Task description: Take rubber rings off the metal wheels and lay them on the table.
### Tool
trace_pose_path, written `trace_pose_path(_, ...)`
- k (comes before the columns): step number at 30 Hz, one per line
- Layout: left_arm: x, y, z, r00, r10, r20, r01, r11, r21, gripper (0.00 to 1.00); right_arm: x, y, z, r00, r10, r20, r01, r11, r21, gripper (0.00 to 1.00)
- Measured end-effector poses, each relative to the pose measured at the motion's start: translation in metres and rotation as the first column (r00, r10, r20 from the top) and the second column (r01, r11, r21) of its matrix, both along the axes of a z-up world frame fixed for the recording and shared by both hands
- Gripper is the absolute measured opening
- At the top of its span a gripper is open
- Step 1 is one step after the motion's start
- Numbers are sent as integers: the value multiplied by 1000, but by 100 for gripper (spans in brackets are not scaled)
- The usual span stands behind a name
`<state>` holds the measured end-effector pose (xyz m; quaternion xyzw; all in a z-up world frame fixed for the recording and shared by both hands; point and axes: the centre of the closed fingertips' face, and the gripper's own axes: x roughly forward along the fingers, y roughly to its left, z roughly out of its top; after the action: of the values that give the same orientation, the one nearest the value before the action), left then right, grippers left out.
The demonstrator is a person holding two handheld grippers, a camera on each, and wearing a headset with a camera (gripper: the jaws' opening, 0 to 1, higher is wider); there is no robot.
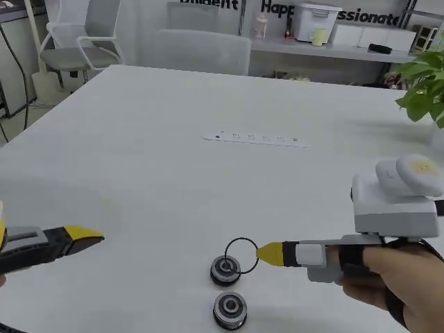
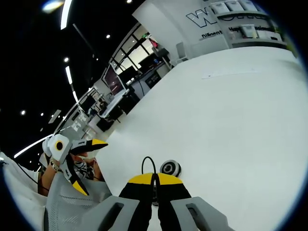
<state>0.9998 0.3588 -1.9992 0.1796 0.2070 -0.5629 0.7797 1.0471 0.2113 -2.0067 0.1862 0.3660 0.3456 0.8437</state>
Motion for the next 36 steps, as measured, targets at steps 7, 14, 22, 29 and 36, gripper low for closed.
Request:
trace_pose_path(7,-6,0,-10,1000,1,-31,-1,1000,5,93,-2,2,6,1000,-16,5,16,1000,22,0)
trace_pose_path(14,-11,-1,-15,999,3,-47,-2,1000,8,93,-4,5,13,1000,-20,19,19,999,33,0)
trace_pose_path(22,-16,1,-21,998,6,-57,-5,1000,19,93,1,4,18,999,-32,32,30,998,57,0)
trace_pose_path(29,-19,1,-25,998,10,-66,-9,1000,20,93,0,8,21,999,-26,40,24,998,66,0)
trace_pose_path(36,-18,1,-25,997,20,-68,-19,1000,16,93,-3,13,25,999,-15,50,11,997,70,0)
